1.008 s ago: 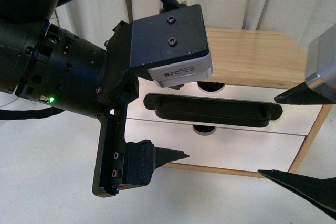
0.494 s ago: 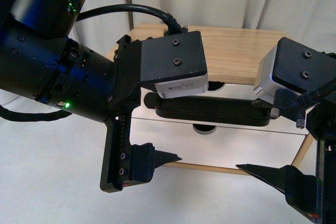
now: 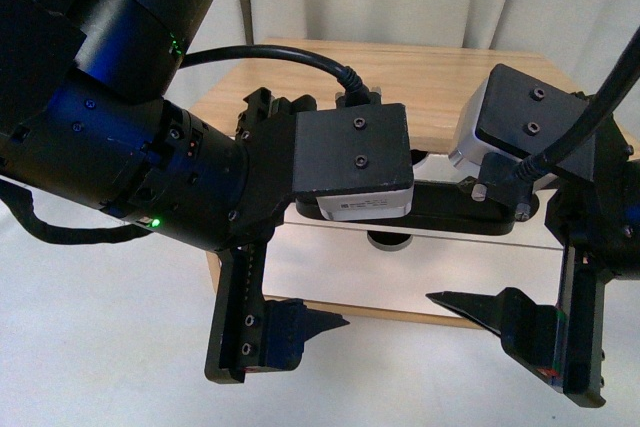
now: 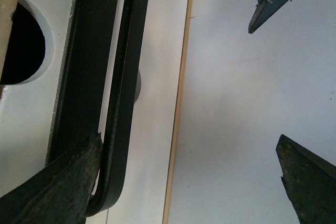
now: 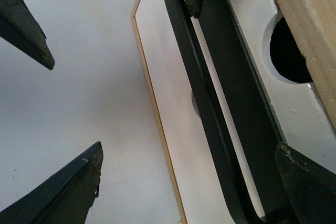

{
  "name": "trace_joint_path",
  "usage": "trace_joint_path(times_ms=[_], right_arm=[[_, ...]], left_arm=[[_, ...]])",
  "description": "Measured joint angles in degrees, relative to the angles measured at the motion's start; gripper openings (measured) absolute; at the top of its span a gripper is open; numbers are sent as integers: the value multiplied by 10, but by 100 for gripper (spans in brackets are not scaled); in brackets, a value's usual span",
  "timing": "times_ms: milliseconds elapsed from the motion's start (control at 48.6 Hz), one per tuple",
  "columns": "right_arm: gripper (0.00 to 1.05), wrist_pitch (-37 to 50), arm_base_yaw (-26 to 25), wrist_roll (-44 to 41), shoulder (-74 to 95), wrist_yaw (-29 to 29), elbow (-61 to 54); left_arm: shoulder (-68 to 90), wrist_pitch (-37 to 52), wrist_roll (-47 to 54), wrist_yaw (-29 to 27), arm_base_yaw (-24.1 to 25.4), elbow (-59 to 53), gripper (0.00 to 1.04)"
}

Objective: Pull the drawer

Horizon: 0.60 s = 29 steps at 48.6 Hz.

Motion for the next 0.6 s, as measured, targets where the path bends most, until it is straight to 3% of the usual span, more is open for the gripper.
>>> trace_joint_path(times_ms=[597], right_arm=[[96, 1, 4, -3, 38, 17, 8]], left_arm=[[12, -4, 18, -15, -2, 7, 99]])
